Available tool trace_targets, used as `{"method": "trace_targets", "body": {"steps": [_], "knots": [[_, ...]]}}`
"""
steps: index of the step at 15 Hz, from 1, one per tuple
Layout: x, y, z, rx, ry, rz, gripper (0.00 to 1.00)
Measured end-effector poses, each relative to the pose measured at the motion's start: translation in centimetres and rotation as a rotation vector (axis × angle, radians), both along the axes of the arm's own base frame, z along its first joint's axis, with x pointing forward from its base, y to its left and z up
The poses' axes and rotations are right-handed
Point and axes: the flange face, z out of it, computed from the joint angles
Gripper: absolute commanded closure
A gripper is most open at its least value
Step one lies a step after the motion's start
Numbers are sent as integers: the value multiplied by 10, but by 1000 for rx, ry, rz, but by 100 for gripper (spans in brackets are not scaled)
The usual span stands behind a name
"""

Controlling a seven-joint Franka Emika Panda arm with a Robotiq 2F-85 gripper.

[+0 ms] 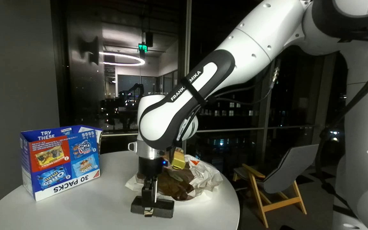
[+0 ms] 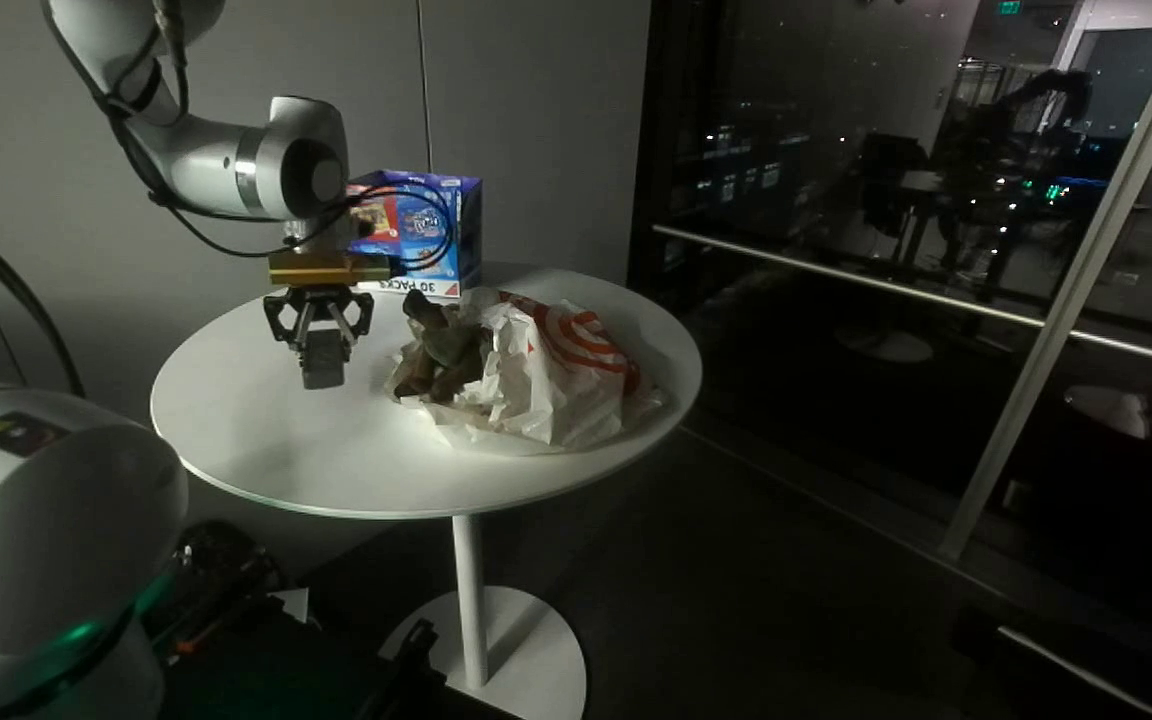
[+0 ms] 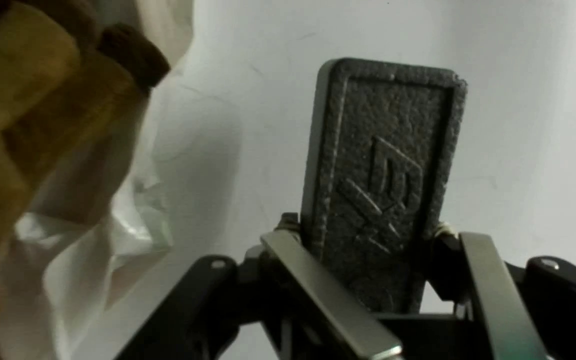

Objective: Move the plastic bag to the left and put the toy moose and eraser inside the plastic bag

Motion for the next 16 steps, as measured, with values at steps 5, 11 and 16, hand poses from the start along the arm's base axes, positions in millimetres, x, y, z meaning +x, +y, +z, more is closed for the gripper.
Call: {"method": "trace_targets", "body": {"steps": [5, 11, 16], "knots": [[10, -50, 51, -22, -72, -254, 66], [10, -111, 51, -137, 30, -573, 66], [2, -126, 44, -234, 89, -798, 66]]}}
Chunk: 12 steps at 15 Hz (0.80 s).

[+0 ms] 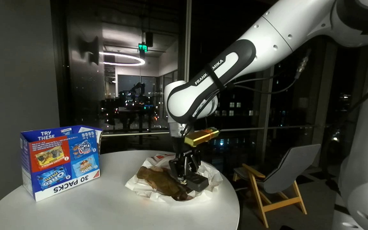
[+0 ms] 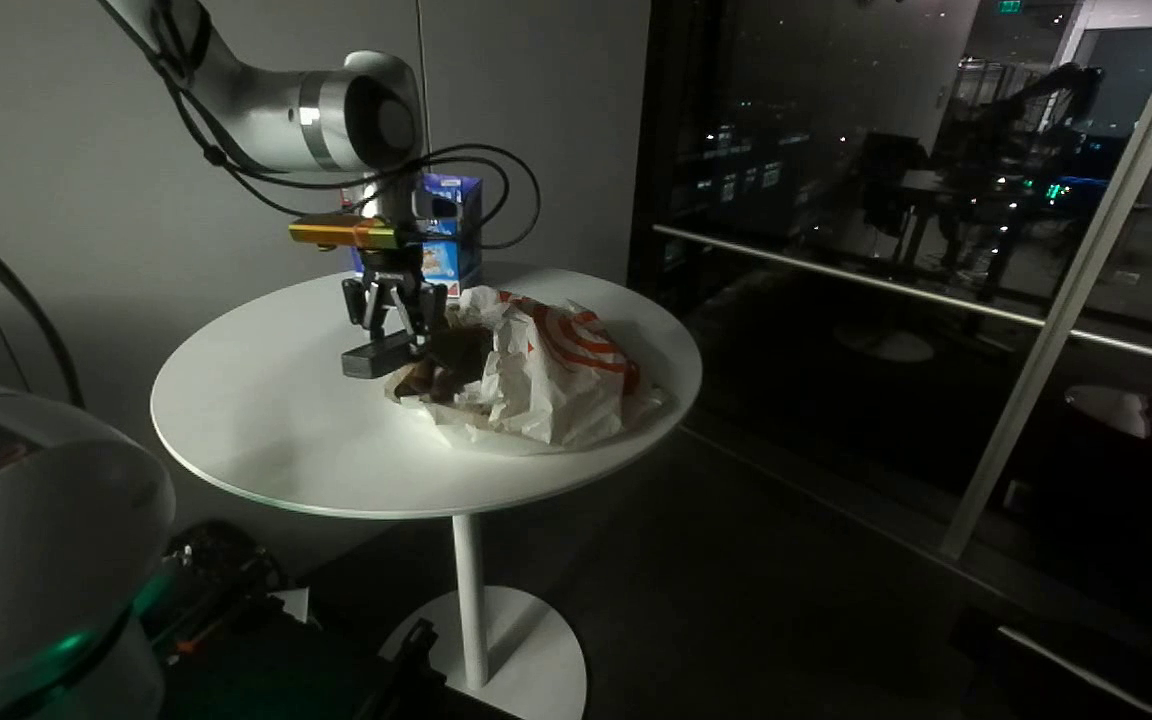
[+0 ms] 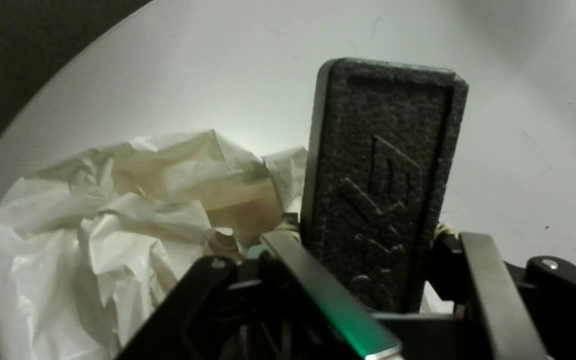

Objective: Move the plastic bag to the left and put the toy moose and eraser inside the plastic bag

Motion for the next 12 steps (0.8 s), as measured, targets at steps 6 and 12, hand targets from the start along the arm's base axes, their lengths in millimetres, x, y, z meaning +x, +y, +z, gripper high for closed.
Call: {"method": "trace_targets", "body": {"steps": [6, 12], "knots": [[0, -12, -6, -70, 19, -165, 66], [44, -33, -7, -84, 20, -203, 66]]}}
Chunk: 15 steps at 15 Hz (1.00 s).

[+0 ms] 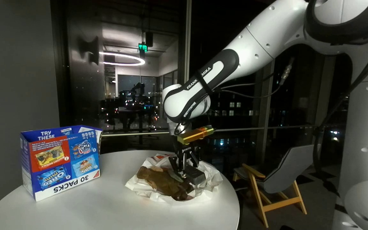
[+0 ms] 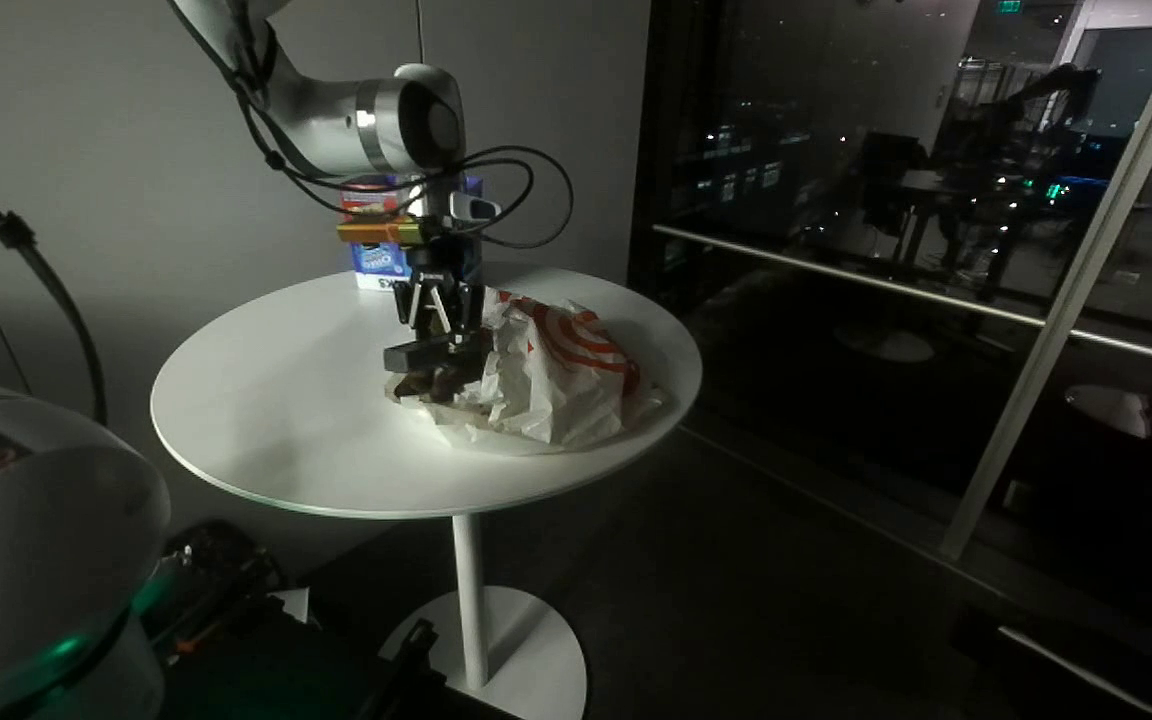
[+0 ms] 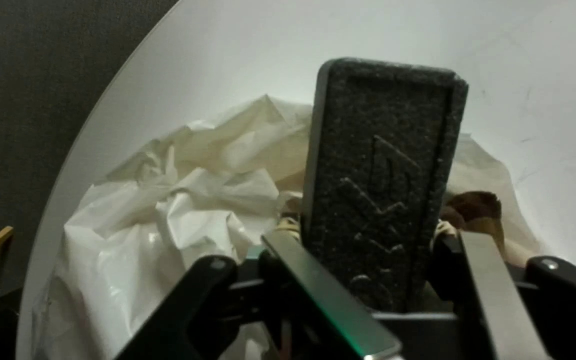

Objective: Move the plastic bag to the left and put the toy moose and eraser inside the plastic bag

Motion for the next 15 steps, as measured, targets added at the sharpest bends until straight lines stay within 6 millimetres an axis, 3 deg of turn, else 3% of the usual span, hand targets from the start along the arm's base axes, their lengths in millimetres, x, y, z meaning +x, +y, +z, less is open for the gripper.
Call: {"method": "trace_targets", "body": {"steps": [7, 11, 15], "knots": [[57, -24, -6, 49, 103, -57, 66], [69, -19, -15, 186, 212, -41, 66], [73, -14, -10, 258, 301, -39, 66]]}}
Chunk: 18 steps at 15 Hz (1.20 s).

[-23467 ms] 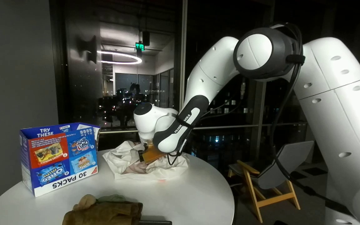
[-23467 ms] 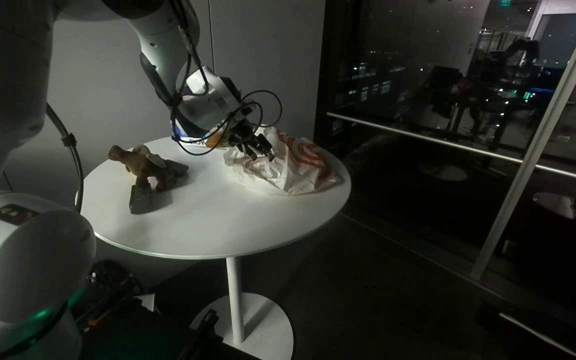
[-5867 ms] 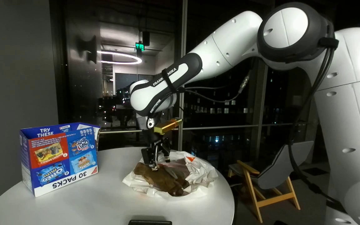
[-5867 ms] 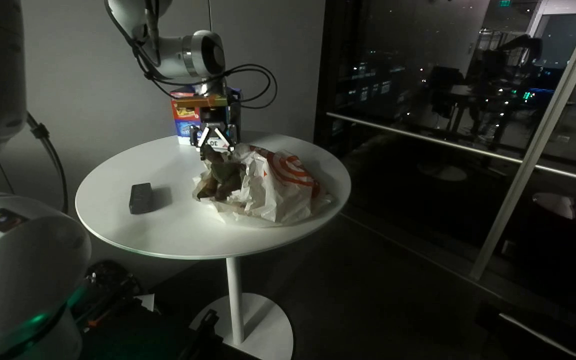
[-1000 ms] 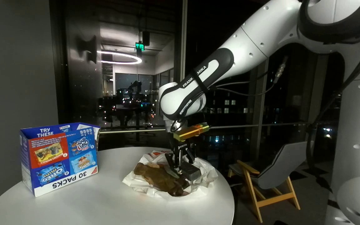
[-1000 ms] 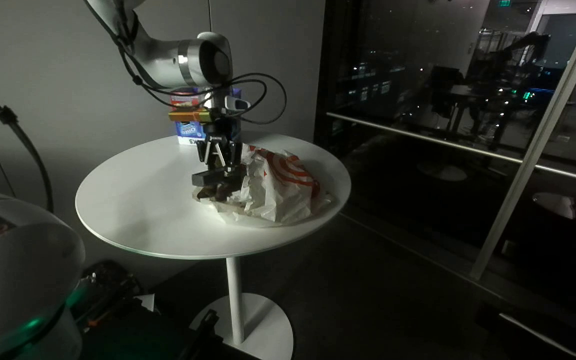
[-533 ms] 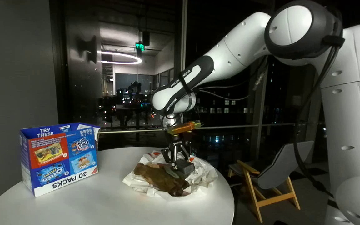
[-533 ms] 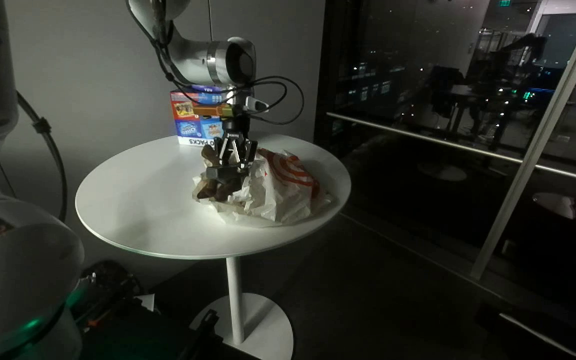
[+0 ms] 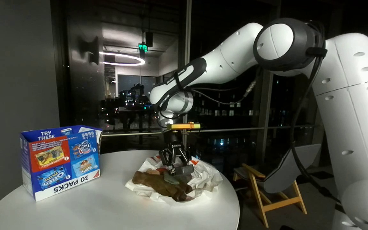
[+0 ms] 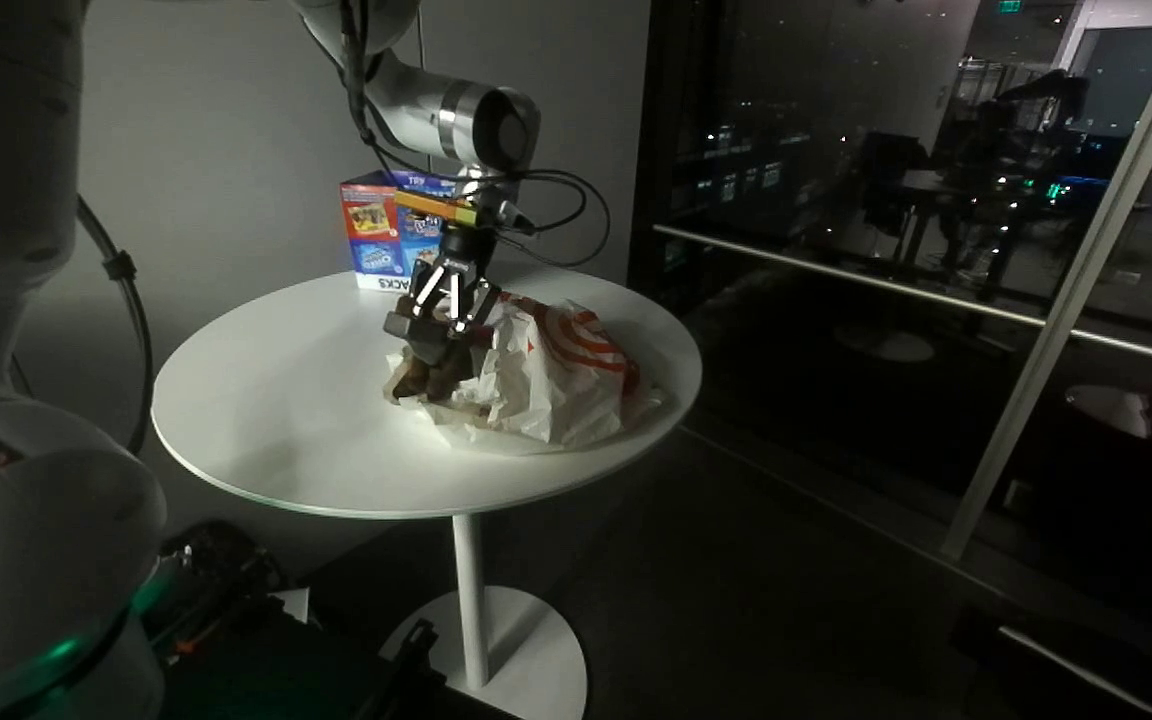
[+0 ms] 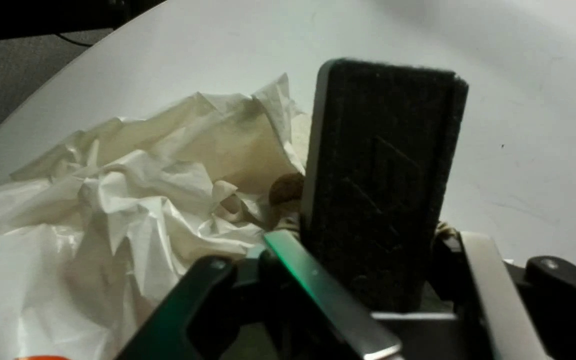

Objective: Move the plastic bag to the left and put the toy moose and eraser inside the plastic bag

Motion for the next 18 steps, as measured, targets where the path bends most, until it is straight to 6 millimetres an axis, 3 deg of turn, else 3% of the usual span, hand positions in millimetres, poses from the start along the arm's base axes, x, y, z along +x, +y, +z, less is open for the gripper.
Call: {"method": "trace_targets", "body": {"steps": [7, 14, 15, 16, 18], "knots": [[10, -15, -17, -3, 114, -50, 66], [41, -33, -28, -58, -13, -103, 66], [44, -34, -28, -70, -35, -106, 16], [46, -35, -28, -78, -53, -107, 15], [49, -33, -28, -76, -69, -111, 2]]}}
